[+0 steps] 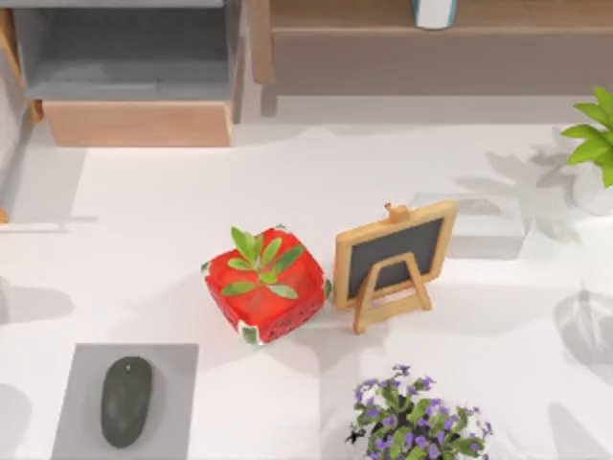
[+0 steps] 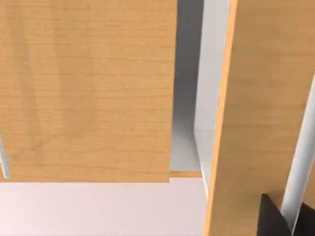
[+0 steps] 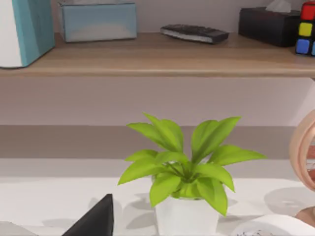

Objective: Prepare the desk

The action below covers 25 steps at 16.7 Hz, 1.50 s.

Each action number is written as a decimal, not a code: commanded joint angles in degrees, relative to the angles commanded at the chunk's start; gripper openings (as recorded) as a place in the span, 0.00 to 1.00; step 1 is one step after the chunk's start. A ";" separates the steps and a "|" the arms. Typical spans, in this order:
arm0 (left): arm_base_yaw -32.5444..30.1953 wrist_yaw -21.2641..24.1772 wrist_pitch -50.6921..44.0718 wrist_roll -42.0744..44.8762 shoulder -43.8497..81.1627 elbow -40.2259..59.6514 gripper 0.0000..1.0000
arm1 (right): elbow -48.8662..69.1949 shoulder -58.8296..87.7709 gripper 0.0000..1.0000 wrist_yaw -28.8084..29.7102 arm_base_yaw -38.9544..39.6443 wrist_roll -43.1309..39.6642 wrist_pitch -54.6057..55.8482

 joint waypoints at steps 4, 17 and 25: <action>-3.38 -3.37 -3.85 -0.16 2.56 6.47 0.00 | 0.00 0.00 1.00 0.00 0.00 0.00 0.00; -7.77 -7.88 -11.55 -0.40 8.64 20.10 0.00 | 0.00 0.00 1.00 0.00 0.00 0.00 0.00; -8.15 -8.57 -13.06 -0.53 9.65 22.45 0.00 | 0.00 0.00 1.00 0.00 0.00 0.00 0.00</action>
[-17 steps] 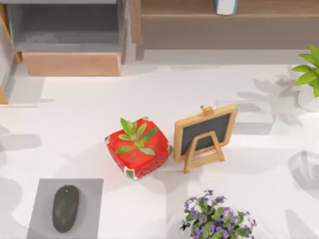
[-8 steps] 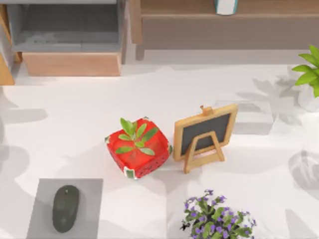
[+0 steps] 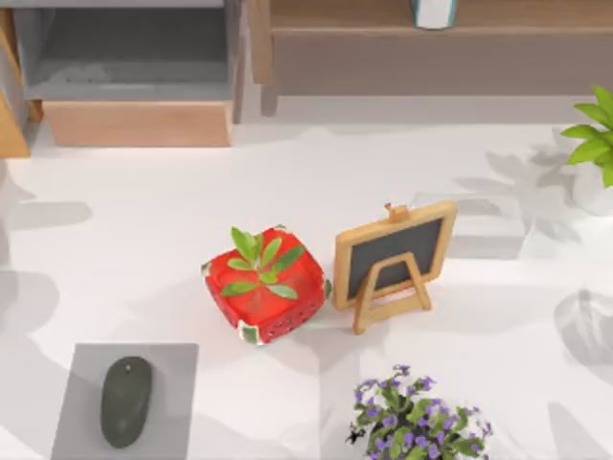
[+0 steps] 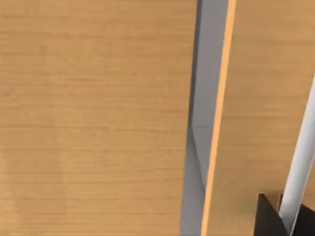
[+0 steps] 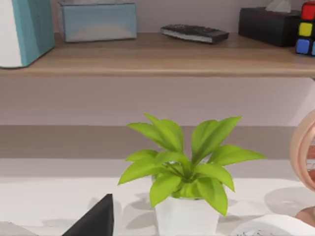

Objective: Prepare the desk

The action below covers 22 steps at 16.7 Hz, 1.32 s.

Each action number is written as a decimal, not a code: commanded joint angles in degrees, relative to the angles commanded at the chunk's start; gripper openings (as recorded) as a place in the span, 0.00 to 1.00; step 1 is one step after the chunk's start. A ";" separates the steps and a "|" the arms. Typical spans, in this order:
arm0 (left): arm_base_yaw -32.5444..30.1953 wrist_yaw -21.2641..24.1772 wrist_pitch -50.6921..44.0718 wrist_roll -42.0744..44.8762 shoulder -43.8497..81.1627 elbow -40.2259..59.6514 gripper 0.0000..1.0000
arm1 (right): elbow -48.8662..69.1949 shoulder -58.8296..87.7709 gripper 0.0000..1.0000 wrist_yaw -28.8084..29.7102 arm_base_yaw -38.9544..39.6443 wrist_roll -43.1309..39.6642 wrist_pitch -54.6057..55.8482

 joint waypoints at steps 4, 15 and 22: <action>-1.51 -1.25 -3.32 0.02 3.13 6.37 0.00 | 0.00 0.00 1.00 0.00 0.00 0.00 0.00; -3.34 -3.10 -7.78 -0.20 6.66 14.37 0.15 | 0.00 0.00 1.00 0.00 0.00 0.00 0.00; -3.34 -3.10 -7.78 -0.20 6.66 14.37 0.68 | 0.00 0.00 1.00 0.00 0.00 0.00 0.00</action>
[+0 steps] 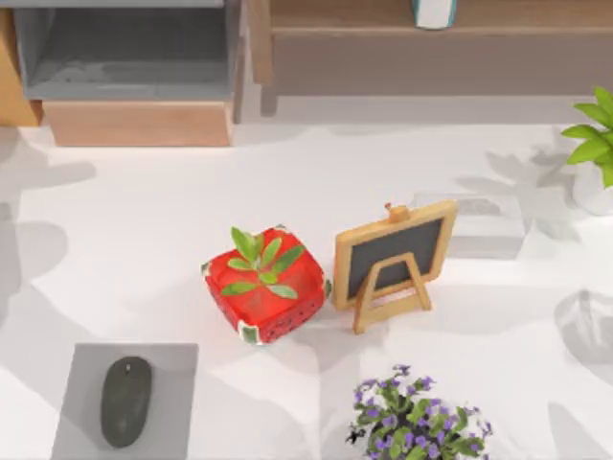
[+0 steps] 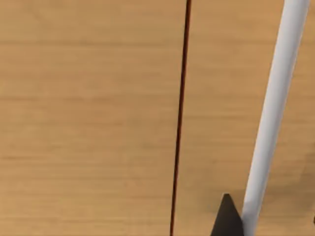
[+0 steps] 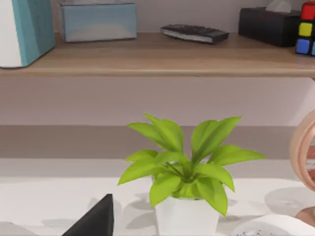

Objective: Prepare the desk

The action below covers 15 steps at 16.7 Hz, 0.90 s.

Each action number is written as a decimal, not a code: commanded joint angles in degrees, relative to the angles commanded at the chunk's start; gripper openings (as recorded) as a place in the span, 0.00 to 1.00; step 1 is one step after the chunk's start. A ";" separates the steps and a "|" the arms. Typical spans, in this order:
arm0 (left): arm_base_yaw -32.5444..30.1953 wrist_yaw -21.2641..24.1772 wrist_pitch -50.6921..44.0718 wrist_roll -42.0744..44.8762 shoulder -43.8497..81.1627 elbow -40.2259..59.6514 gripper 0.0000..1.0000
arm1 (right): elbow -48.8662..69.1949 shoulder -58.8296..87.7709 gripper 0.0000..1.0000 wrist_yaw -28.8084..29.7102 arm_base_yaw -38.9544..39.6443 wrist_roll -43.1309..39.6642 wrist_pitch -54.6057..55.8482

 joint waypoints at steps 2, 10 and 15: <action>0.00 0.00 0.00 0.00 0.00 0.00 0.83 | 0.00 0.00 1.00 0.00 0.00 0.00 0.00; 0.00 0.00 0.00 0.00 0.00 0.00 1.00 | 0.00 0.00 1.00 0.00 0.00 0.00 0.00; 0.52 0.15 0.00 -0.33 0.24 -2.10 1.00 | 0.00 0.00 1.00 0.00 0.00 0.00 0.00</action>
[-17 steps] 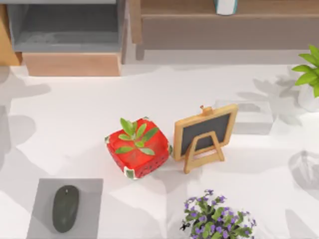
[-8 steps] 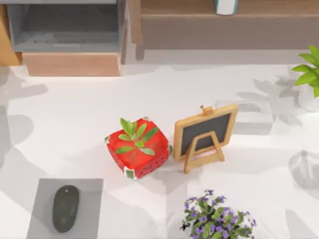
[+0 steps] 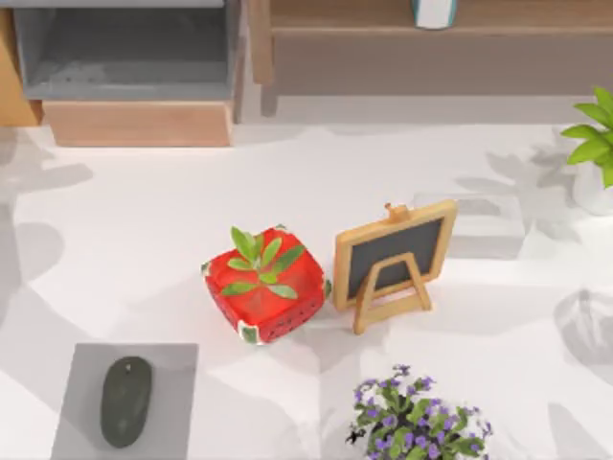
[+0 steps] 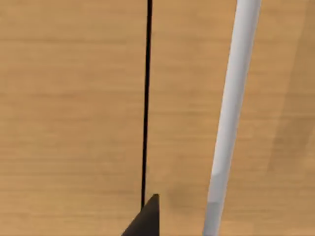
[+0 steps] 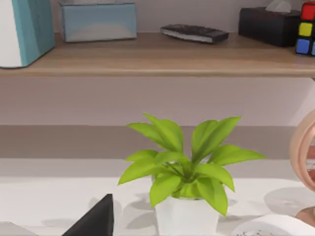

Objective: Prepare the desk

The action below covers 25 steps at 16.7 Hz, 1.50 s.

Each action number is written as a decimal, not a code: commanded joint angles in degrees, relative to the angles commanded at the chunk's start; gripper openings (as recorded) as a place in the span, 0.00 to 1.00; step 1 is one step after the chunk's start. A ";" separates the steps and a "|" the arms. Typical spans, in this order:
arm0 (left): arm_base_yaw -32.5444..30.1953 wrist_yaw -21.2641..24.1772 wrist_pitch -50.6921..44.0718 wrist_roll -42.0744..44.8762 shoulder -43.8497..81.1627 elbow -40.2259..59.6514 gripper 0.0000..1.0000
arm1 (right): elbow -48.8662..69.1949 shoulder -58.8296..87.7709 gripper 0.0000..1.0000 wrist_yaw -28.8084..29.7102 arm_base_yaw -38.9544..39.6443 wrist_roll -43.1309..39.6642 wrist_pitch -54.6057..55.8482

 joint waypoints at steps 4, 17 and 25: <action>1.16 1.13 2.97 0.09 -2.73 -5.45 1.00 | 0.00 0.00 1.00 0.00 0.00 0.00 0.00; -5.65 -2.24 5.03 -5.46 -10.62 -11.11 1.00 | 0.00 0.00 1.00 0.00 0.00 0.00 0.00; -37.38 -19.38 -2.92 -29.59 -20.67 -13.11 1.00 | 0.00 0.00 1.00 0.00 0.00 0.00 0.00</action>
